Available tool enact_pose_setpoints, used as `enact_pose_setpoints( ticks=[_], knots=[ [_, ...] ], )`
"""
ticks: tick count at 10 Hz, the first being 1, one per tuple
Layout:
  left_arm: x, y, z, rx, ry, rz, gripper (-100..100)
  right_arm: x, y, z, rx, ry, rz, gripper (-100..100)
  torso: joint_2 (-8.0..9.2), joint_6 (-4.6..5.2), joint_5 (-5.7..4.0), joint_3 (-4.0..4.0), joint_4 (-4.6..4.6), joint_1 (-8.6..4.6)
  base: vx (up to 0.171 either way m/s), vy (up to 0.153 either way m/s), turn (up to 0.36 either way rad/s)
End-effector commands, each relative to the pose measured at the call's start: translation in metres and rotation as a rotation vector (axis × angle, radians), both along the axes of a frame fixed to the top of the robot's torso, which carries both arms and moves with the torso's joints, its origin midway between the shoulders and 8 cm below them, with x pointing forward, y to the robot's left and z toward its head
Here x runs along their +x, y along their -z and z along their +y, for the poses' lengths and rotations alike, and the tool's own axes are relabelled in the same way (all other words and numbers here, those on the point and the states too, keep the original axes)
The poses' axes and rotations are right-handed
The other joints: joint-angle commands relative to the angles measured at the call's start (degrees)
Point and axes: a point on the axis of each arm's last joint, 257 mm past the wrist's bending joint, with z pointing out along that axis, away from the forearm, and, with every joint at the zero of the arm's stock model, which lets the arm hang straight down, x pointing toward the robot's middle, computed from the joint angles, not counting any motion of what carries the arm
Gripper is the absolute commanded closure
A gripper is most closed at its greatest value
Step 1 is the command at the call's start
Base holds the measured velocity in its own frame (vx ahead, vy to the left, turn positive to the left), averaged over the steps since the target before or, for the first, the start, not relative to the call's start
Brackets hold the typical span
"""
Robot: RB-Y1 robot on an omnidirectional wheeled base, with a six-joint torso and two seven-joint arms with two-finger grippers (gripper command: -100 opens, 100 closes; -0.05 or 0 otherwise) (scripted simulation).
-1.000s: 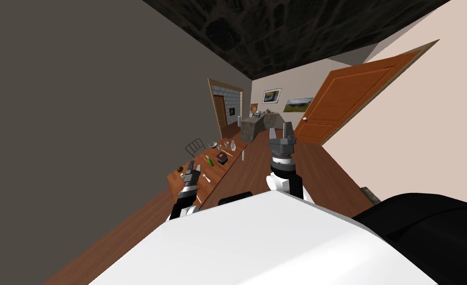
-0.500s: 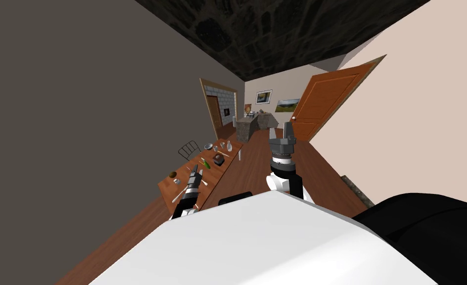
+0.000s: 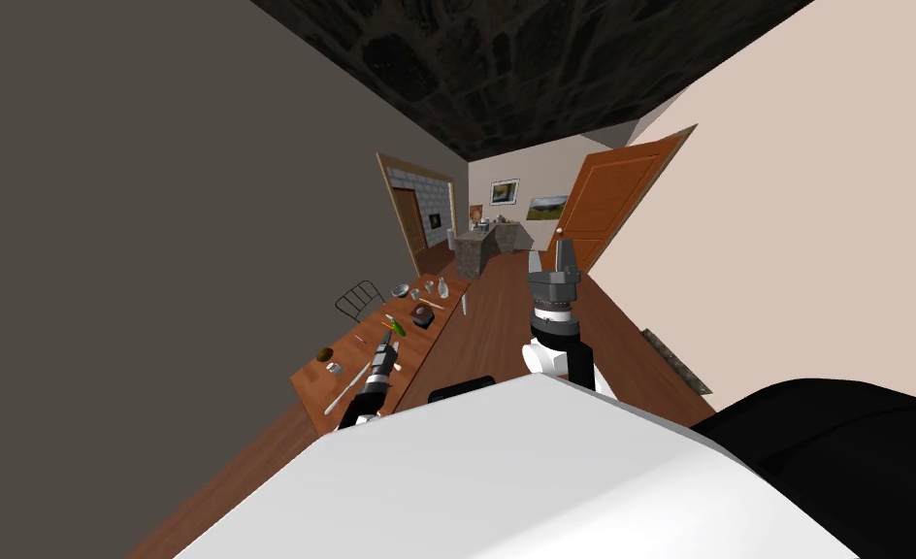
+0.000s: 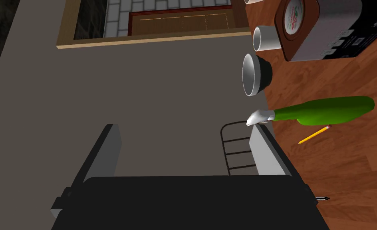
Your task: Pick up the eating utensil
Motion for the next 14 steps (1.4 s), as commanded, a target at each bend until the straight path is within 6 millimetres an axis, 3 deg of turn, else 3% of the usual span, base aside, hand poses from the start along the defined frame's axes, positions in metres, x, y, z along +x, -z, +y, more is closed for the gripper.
enact_pose_setpoints(
  ticks=[1, 3, 6, 8, 10, 11, 14],
  knots=[
    [-0.005, 0.031, 0.004, 0.009, 0.003, 0.084, -100, 0.0, 0.0, 0.0, 0.0, 0.0, 0.0, 0, 0.0, 0.0, 0.0, 0.0, 0.0, 0.0, 0.008, 0.004, -0.273],
    [-0.006, 0.037, 0.006, 0.012, 0.0, 0.096, -100, 0.0, 0.0, 0.0, 0.0, 0.0, 0.0, 0, -0.01, -0.01, 0.0, 0.0, 0.0, 0.0, 0.005, 0.007, -0.04],
    [-0.019, 0.088, 0.017, 0.025, 0.003, 0.235, -100, 0.0, 0.0, 0.0, 0.0, 0.0, 0.0, 0, -0.01, 0.0, 0.0, -0.01, 0.0, 0.0, 0.009, 0.003, -0.223],
    [-0.023, 0.097, 0.021, 0.03, -0.004, 0.256, -100, 0.0, 0.0, 0.0, 0.0, 0.0, 0.0, 0, -0.02, -0.01, 0.0, -0.01, 0.0, 0.01, 0.006, 0.01, -0.047],
    [-0.035, 0.126, 0.029, 0.039, -0.008, 0.336, -100, 0.0, 0.0, 0.0, 0.0, 0.0, 0.0, 0, -0.02, 0.03, 0.0, -0.01, 0.0, -0.02, 0.009, 0.005, -0.199],
    [-0.035, 0.126, 0.029, 0.039, -0.008, 0.336, -100, 0.0, 0.0, 0.0, 0.0, 0.0, 0.0, 0, -0.02, -0.02, 0.0, -0.01, 0.0, 0.0, 0.002, 0.008, 0.022],
    [-0.06, 0.176, 0.045, 0.055, -0.016, 0.488, -100, 0.0, 0.0, 0.0, 0.0, 0.0, 0.0, 0, -0.02, -0.01, 0.0, -0.01, 0.0, 0.01, 0.01, 0.009, -0.219]
  ],
)
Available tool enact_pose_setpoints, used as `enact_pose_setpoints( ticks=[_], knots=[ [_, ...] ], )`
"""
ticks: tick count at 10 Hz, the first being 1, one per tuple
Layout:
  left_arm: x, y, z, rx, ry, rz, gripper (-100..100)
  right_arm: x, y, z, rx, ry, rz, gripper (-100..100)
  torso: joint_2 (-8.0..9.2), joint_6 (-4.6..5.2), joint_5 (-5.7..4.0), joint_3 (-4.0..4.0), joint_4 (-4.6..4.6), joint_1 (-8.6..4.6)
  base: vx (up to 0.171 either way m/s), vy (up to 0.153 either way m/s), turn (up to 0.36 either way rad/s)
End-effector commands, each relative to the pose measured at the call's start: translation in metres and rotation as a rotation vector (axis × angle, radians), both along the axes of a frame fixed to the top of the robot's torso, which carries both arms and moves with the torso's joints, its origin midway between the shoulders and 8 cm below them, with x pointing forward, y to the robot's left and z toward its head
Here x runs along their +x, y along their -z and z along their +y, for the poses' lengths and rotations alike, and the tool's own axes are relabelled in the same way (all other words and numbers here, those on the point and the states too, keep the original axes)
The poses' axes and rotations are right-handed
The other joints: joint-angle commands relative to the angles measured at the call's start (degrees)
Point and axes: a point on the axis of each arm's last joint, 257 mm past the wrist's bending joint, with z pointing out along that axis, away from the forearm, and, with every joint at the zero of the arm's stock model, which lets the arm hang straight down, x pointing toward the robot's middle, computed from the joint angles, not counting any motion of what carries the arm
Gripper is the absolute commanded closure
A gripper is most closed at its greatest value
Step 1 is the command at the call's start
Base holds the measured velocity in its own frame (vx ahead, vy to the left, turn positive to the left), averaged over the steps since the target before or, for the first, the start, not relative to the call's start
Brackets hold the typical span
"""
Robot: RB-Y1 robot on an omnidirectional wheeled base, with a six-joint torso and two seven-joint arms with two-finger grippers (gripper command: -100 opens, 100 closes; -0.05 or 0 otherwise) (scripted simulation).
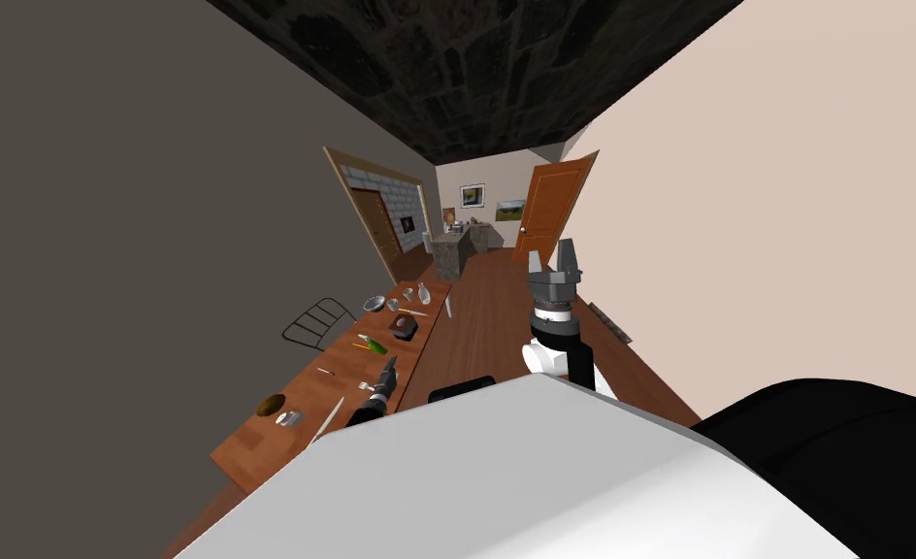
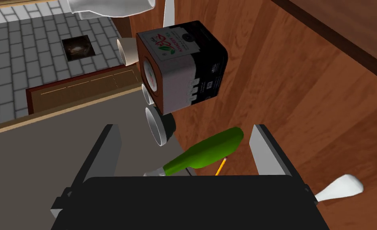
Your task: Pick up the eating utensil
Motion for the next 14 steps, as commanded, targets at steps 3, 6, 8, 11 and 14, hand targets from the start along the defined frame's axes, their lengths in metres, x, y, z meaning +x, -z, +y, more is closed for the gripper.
enact_pose_setpoints(
  ticks=[3, 6, 8, 11, 14],
  knots=[
    [-0.028, 0.037, 0.016, 0.018, -0.012, 0.126, -100, 0.0, 0.0, 0.0, 0.0, 0.0, 0.0, 0, -0.01, -0.01, 0.0, -0.01, 0.0, 0.0, 0.014, 0.015, -0.147],
    [-0.058, 0.075, 0.036, 0.037, -0.025, 0.263, -100, 0.0, 0.0, 0.0, 0.0, 0.0, 0.0, 0, 0.0, -0.06, 0.0, 0.0, 0.0, 0.01, 0.011, 0.015, -0.177],
    [-0.082, 0.098, 0.052, 0.054, -0.042, 0.349, -100, 0.0, 0.0, 0.0, 0.0, 0.0, 0.0, 0, 0.0, -0.02, 0.01, 0.0, 0.0, 0.04, 0.011, 0.025, -0.227],
    [-0.101, 0.114, 0.065, 0.067, -0.054, 0.418, -100, 0.0, 0.0, 0.0, 0.0, 0.0, 0.0, 0, 0.02, -0.03, -0.01, 0.01, 0.01, -0.02, 0.004, 0.012, -0.103],
    [-0.132, 0.135, 0.087, 0.084, -0.074, 0.532, -100, 0.0, 0.0, 0.0, 0.0, 0.0, 0.0, 0, 0.01, -0.07, 0.0, 0.01, 0.0, 0.03, 0.005, 0.024, -0.151]
  ],
)
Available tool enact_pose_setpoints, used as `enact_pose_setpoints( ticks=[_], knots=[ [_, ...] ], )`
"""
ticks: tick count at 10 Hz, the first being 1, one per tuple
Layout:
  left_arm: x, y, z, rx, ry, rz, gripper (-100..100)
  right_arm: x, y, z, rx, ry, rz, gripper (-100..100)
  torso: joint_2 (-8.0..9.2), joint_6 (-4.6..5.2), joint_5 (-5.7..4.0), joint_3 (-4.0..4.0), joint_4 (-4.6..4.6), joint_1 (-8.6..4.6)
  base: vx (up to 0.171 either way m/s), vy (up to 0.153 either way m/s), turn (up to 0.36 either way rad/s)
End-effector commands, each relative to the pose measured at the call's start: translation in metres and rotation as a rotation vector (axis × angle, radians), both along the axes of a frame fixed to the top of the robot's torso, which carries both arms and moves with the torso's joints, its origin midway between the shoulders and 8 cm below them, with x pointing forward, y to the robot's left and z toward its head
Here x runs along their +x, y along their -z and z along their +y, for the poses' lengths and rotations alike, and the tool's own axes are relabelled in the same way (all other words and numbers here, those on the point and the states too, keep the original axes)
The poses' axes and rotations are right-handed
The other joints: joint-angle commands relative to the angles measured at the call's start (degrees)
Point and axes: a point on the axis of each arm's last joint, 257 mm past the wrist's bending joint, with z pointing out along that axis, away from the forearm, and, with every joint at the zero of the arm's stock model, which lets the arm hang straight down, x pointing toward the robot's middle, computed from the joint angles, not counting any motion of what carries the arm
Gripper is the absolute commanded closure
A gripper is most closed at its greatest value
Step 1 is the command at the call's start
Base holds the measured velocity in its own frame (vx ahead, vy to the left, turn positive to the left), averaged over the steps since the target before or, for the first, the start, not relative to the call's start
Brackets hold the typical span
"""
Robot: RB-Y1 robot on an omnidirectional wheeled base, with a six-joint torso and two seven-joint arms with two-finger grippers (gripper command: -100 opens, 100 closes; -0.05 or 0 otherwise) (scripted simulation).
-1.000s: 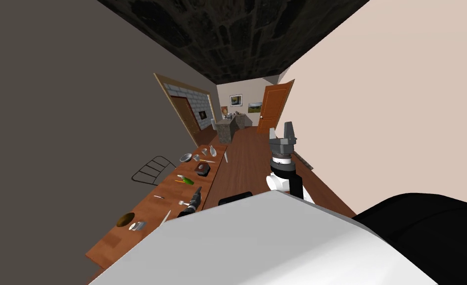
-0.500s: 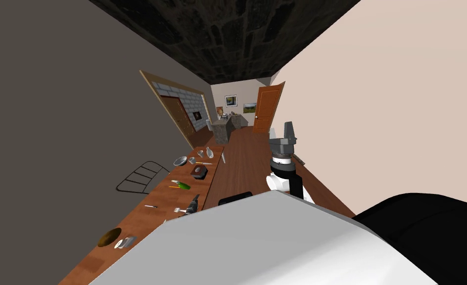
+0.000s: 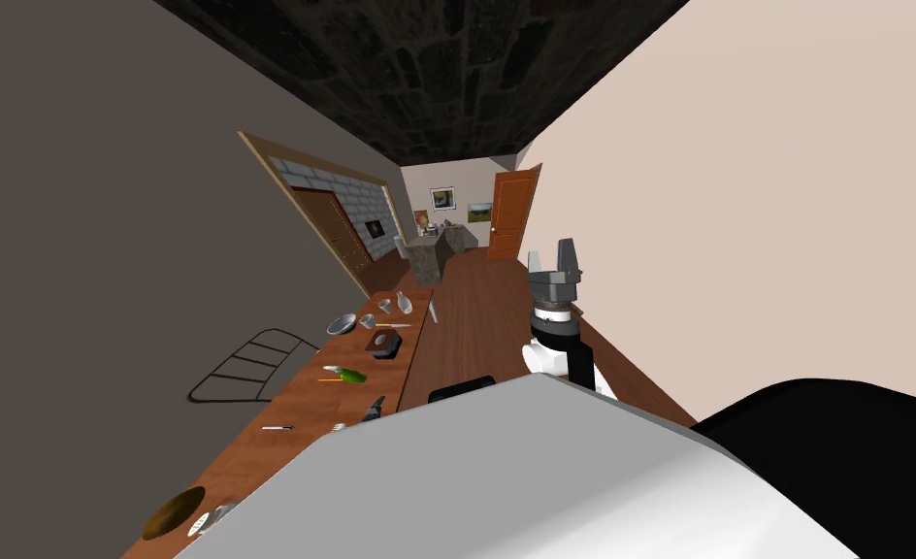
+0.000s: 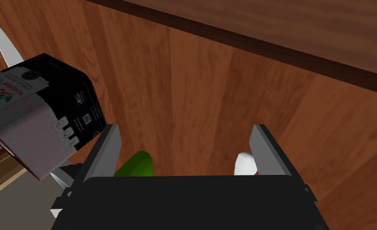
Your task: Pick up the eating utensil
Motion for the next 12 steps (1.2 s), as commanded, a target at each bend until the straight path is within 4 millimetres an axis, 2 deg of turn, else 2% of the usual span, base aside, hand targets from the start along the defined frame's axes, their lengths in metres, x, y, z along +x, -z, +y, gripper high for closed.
enact_pose_setpoints(
  ticks=[1, 2, 4, 7, 10, 12],
  knots=[
    [-0.012, 0.011, 0.006, 0.011, -0.01, 0.043, -100, 0.0, 0.0, 0.0, 0.0, 0.0, 0.0, 0, 0.0, 0.0, 0.0, 0.0, 0.0, 0.0, 0.005, 0.029, -0.085],
    [-0.03, 0.02, 0.019, 0.024, -0.024, 0.102, -100, 0.0, 0.0, 0.0, 0.0, 0.0, 0.0, 0, -0.01, -0.03, 0.01, -0.01, -0.01, -0.01, 0.008, 0.016, -0.175],
    [-0.046, 0.027, 0.032, 0.036, -0.038, 0.156, -100, 0.0, 0.0, 0.0, 0.0, 0.0, 0.0, 0, -0.02, 0.0, 0.0, -0.01, 0.0, 0.02, 0.012, 0.037, -0.16],
    [-0.089, 0.04, 0.066, 0.066, -0.08, 0.296, -100, 0.0, 0.0, 0.0, 0.0, 0.0, 0.0, 0, -0.05, -0.01, 0.02, -0.02, -0.01, 0.07, 0.016, 0.048, -0.197],
    [-0.101, 0.043, 0.076, 0.075, -0.094, 0.335, -100, 0.0, 0.0, 0.0, 0.0, 0.0, 0.0, 0, -0.08, -0.03, 0.02, -0.04, -0.02, 0.04, 0.017, 0.039, -0.063],
    [-0.122, 0.045, 0.091, 0.086, -0.119, 0.402, -100, 0.0, 0.0, 0.0, 0.0, 0.0, 0.0, 0, -0.07, -0.02, 0.01, -0.04, -0.01, 0.0, 0.022, 0.04, -0.144]
  ],
)
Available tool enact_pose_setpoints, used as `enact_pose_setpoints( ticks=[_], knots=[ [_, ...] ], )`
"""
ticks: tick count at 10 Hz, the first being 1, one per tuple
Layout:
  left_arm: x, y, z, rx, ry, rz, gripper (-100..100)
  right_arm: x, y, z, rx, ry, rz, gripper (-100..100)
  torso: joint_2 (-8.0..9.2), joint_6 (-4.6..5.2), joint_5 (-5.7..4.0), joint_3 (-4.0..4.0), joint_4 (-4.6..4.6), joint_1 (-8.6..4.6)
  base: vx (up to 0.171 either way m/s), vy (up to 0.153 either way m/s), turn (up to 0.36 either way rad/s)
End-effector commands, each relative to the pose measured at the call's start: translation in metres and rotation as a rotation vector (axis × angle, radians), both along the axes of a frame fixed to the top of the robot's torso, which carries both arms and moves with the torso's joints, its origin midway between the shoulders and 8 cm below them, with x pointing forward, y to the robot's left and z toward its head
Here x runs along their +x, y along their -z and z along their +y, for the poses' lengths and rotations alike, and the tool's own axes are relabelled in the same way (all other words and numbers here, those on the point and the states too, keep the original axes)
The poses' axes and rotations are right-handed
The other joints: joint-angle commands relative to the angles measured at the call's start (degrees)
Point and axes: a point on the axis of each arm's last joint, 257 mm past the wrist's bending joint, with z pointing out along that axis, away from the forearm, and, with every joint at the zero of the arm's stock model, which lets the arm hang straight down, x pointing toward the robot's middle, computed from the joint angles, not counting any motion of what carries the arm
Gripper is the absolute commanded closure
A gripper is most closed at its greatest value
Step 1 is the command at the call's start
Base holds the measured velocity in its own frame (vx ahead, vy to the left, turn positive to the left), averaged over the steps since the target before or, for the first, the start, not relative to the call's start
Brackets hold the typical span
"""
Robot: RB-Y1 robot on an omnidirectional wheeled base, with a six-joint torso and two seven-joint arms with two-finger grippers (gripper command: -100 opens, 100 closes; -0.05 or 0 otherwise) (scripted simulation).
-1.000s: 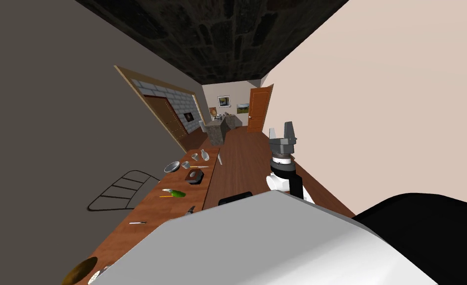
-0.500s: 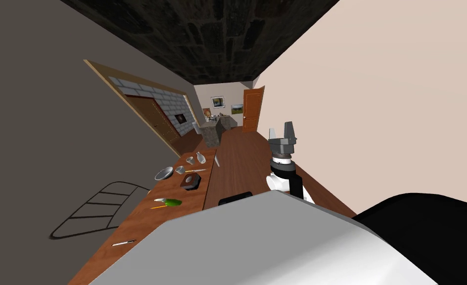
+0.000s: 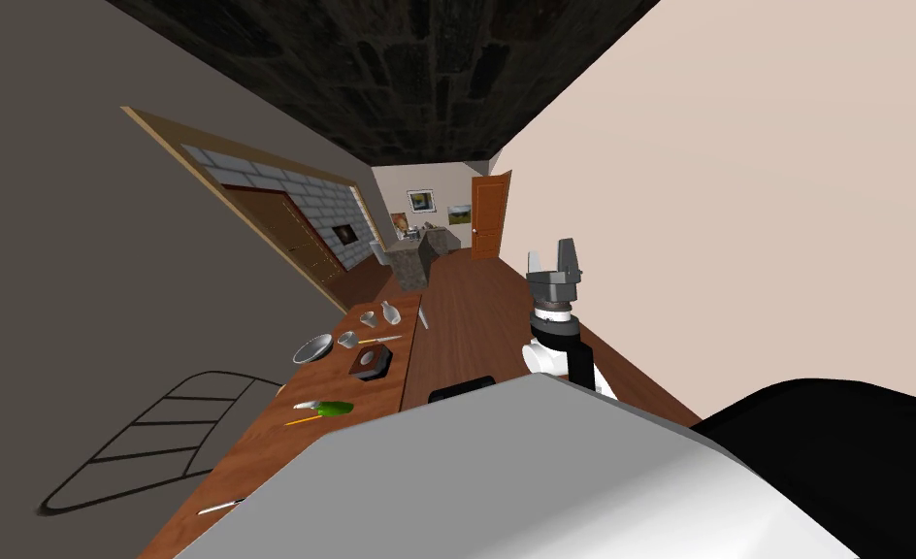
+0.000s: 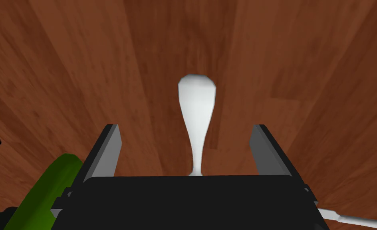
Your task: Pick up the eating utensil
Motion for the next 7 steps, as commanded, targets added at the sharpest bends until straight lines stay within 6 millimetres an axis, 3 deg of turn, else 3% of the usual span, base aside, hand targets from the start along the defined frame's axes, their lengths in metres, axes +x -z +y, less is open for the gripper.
enact_pose_setpoints(
  ticks=[1, 5, 6, 7],
  knots=[
    [-0.014, 0.001, 0.009, 0.006, -0.018, 0.049, -100, 0.0, 0.0, 0.0, 0.0, 0.0, 0.0, 0, 0.0, 0.0, 0.0, 0.0, 0.0, 0.0, 0.027, 0.066, -0.123],
    [-0.024, 0.001, 0.015, 0.01, -0.03, 0.078, -100, 0.0, 0.0, 0.0, 0.0, 0.0, 0.0, 0, 0.07, -0.04, 0.0, 0.04, 0.01, -0.01, 0.008, 0.047, -0.048],
    [-0.024, 0.001, 0.015, 0.01, -0.031, 0.08, 0, 0.0, 0.0, 0.0, 0.0, 0.0, 0.0, 0, 0.08, -0.03, -0.01, 0.04, 0.01, -0.1, 0.0, 0.0, 0.0],
    [-0.024, 0.006, 0.009, 0.012, -0.033, 0.078, -100, 0.0, 0.0, 0.0, 0.0, 0.0, 0.0, 0, 0.09, -0.03, -0.02, 0.05, 0.01, -0.17, 0.004, 0.03, -0.011]
  ],
)
